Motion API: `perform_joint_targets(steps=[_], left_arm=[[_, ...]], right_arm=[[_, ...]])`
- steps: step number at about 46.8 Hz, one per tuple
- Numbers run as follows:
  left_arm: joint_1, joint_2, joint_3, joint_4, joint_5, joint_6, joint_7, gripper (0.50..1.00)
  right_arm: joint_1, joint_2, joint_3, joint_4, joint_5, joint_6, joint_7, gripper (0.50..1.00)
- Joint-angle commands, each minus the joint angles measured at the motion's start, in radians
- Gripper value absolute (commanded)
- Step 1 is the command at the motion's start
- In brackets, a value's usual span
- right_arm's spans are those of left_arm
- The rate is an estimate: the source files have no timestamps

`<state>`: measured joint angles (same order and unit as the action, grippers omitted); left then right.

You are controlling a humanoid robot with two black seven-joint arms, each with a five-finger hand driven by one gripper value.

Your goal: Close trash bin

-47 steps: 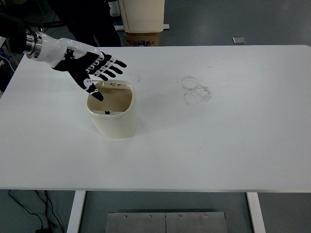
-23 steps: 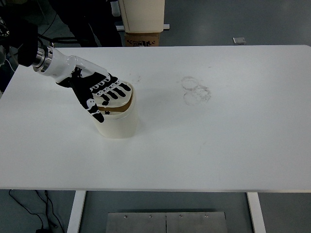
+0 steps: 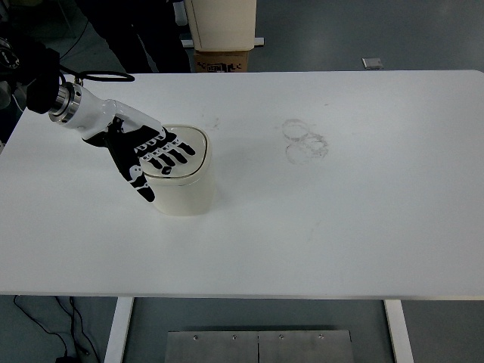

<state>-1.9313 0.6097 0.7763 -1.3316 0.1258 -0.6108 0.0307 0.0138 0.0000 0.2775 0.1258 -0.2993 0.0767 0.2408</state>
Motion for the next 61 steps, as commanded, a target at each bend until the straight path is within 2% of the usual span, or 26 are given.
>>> perform_joint_targets(steps=[1, 29, 39, 52, 58, 61], left_arm=[[0.002, -0.005, 0.0, 0.0, 0.0, 0.0, 0.0, 1.0], [-0.009, -0.002, -0.003, 0.018, -0.002, 0.0, -0.002, 1.0], [-0.014, 0.004, -0.025, 0.11, -0.025, 0.0, -0.014, 1.0], [0.009, 0.038, -0.066, 0.248, -0.138, 0.0, -0.015, 1.0], [0.093, 0.041, -0.117, 0.336, -0.184, 0.0, -0.041, 1.0], [0.147, 0.065, -0.175, 0.376, -0.201, 0.009, -0.061, 1.0]], right_arm=[[0.0, 0.0, 0.0, 0.0, 0.0, 0.0, 0.0, 0.991], [0.0, 0.0, 0.0, 0.0, 0.0, 0.0, 0.0, 0.991], [0.0, 0.0, 0.0, 0.0, 0.0, 0.0, 0.0, 0.991], [0.0, 0.0, 0.0, 0.0, 0.0, 0.0, 0.0, 0.991], [0.0, 0.0, 0.0, 0.0, 0.0, 0.0, 0.0, 0.991], [0.0, 0.0, 0.0, 0.0, 0.0, 0.0, 0.0, 0.991]])
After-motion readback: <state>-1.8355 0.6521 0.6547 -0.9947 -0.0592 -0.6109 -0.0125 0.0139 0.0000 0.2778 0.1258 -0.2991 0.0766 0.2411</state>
